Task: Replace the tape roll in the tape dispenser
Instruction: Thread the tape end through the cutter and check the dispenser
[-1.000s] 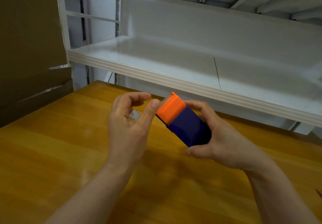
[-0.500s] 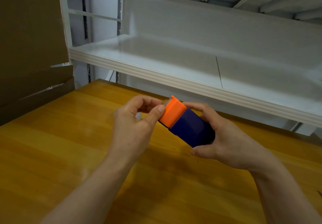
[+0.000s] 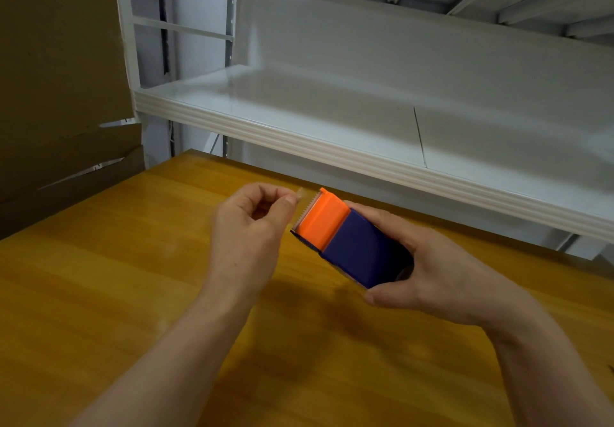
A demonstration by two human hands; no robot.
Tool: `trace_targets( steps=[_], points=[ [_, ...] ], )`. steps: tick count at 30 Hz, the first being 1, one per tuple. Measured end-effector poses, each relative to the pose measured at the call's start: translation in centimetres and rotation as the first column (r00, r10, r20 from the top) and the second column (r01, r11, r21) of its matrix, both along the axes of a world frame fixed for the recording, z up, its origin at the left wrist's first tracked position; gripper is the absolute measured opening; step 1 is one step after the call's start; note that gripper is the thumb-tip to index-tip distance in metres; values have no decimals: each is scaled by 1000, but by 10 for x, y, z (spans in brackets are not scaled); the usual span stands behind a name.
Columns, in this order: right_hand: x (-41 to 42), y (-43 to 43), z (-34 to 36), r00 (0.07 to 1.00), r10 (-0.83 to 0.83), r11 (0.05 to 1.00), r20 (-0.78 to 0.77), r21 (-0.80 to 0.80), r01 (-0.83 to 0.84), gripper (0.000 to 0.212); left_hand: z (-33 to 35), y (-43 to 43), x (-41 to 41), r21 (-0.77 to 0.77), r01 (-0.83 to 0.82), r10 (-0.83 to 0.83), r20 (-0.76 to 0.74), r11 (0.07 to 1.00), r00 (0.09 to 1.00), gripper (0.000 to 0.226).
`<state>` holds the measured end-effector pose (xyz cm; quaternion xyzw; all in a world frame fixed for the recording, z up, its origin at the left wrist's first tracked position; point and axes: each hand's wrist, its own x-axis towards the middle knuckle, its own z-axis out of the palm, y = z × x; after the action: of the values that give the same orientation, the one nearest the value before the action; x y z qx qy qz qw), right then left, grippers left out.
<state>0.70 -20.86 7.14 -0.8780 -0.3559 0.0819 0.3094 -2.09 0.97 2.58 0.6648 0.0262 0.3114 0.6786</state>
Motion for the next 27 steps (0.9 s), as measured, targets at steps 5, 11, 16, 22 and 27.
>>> trace_targets(
  steps=[5, 11, 16, 22, 27],
  points=[
    [-2, 1, 0, 1000, -14, 1000, -27, -19, 13, 96, -1, -1, 0, -21, 16, -18, -70, 1000, 997, 10],
    [-7, 6, 0, 999, -43, 997, -20, -67, 41, 98, -3, -4, 0, 12, -33, 34, -125, 999, 992, 12],
    [-13, 7, 6, 999, -36, 996, 6, -82, 36, 91, -7, -5, 2, 20, -112, 114, -124, 993, 986, 11],
    [-21, 9, 13, 999, -41, 995, 19, -91, 42, 92, -10, -9, 1, 141, -225, 239, -93, 964, 966, 9],
    [-25, 12, 15, 999, -34, 993, 36, -110, 38, 94, -8, -11, -3, 388, -407, 407, 86, 827, 909, 10]
  ],
)
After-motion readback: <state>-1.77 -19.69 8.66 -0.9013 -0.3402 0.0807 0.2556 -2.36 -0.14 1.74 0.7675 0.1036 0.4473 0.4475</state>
